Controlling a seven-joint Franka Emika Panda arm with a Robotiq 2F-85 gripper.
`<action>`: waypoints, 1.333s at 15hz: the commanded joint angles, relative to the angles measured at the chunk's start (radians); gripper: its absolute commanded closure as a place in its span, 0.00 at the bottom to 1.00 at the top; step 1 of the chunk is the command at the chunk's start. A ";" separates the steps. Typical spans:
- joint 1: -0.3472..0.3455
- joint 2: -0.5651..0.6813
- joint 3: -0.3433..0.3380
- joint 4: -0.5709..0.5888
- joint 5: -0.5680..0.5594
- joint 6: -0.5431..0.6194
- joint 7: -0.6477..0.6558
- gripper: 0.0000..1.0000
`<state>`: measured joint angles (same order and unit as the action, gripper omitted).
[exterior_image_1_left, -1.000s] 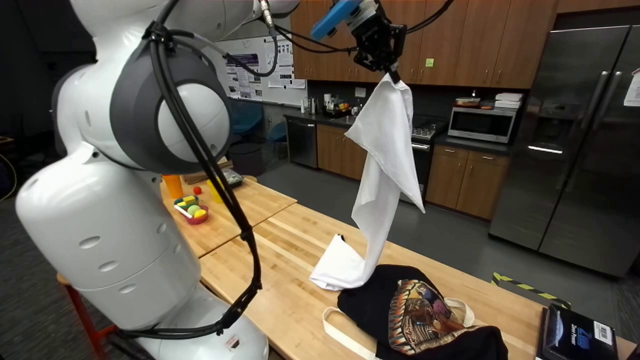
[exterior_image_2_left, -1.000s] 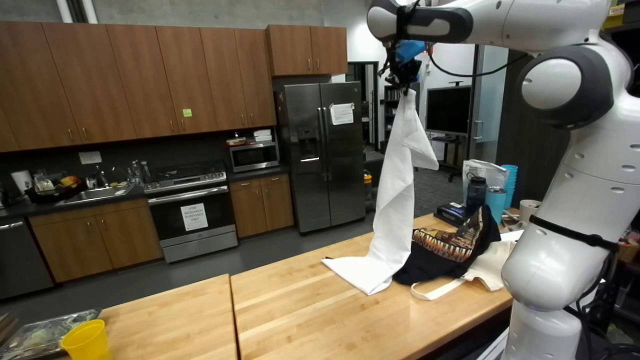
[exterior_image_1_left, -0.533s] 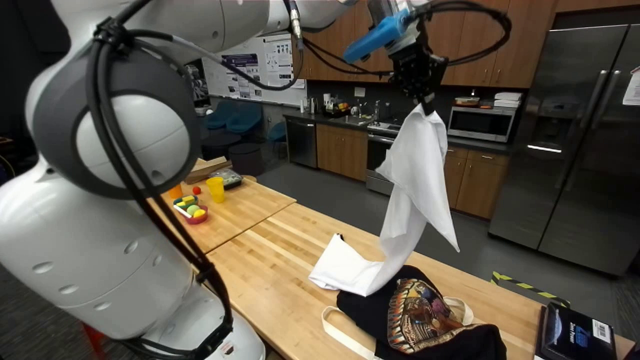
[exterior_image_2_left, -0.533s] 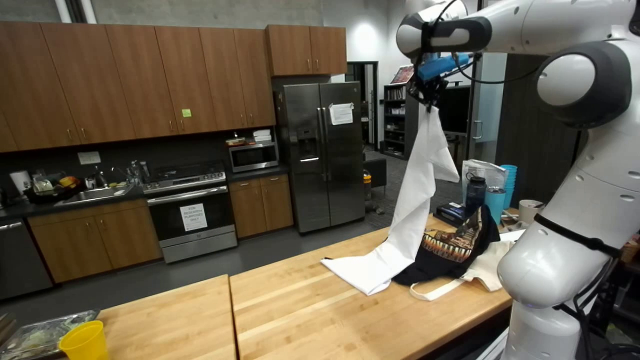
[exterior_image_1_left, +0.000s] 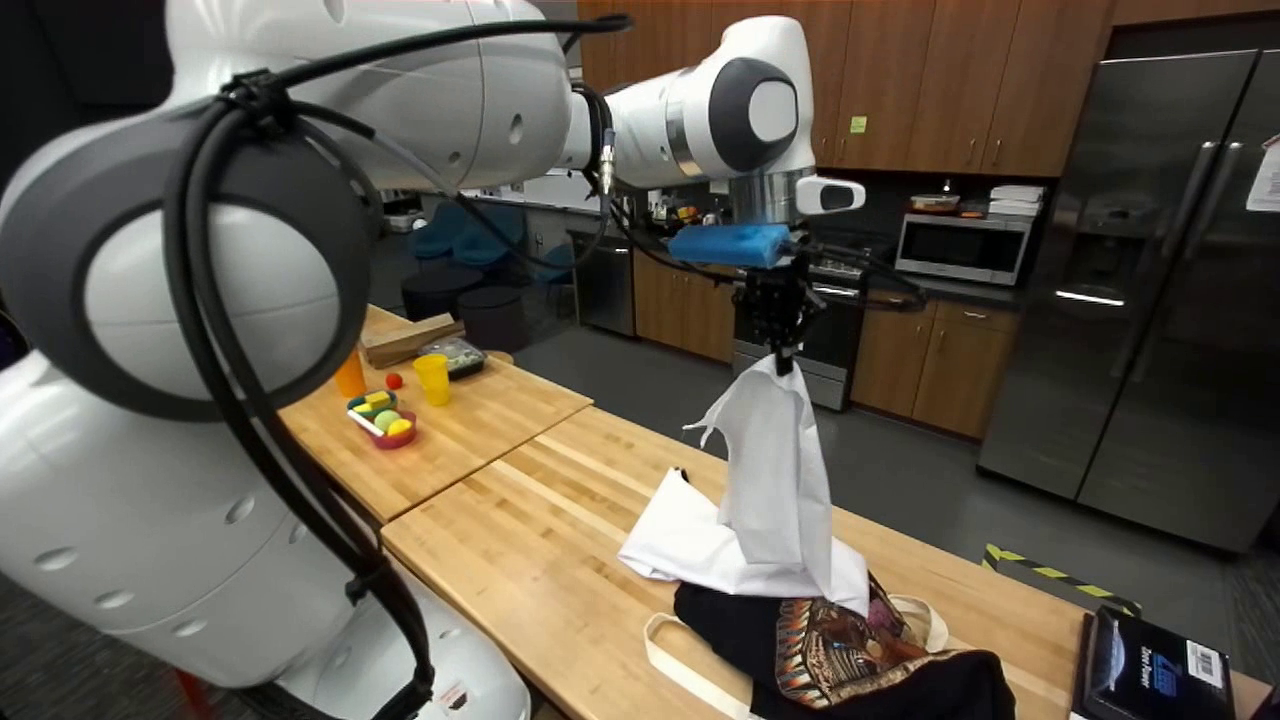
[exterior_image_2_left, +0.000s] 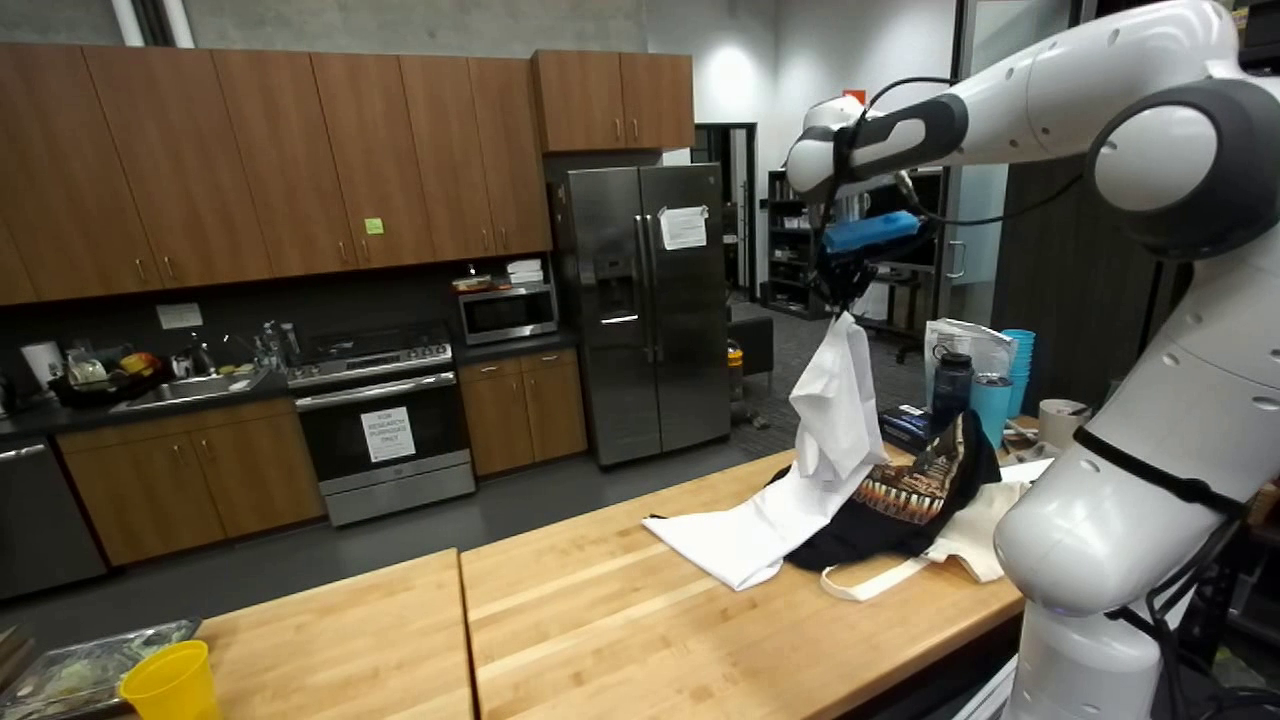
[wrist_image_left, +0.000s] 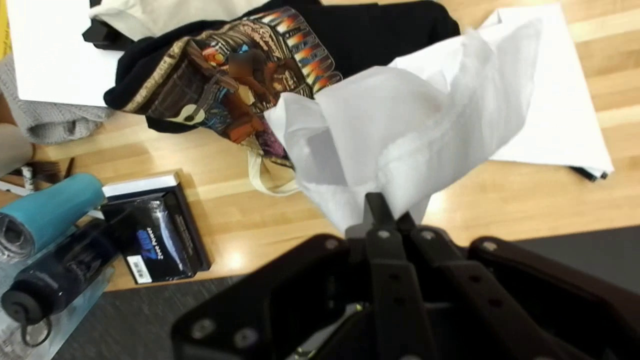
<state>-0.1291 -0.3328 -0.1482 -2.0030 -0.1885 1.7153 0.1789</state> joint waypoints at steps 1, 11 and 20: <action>-0.022 -0.053 -0.007 -0.107 -0.024 -0.045 -0.097 1.00; -0.158 -0.117 -0.100 -0.146 -0.291 -0.052 -0.136 1.00; -0.146 0.044 -0.110 -0.078 -0.195 0.135 -0.109 0.73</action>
<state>-0.2922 -0.3444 -0.2700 -2.1418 -0.4550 1.9036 0.0871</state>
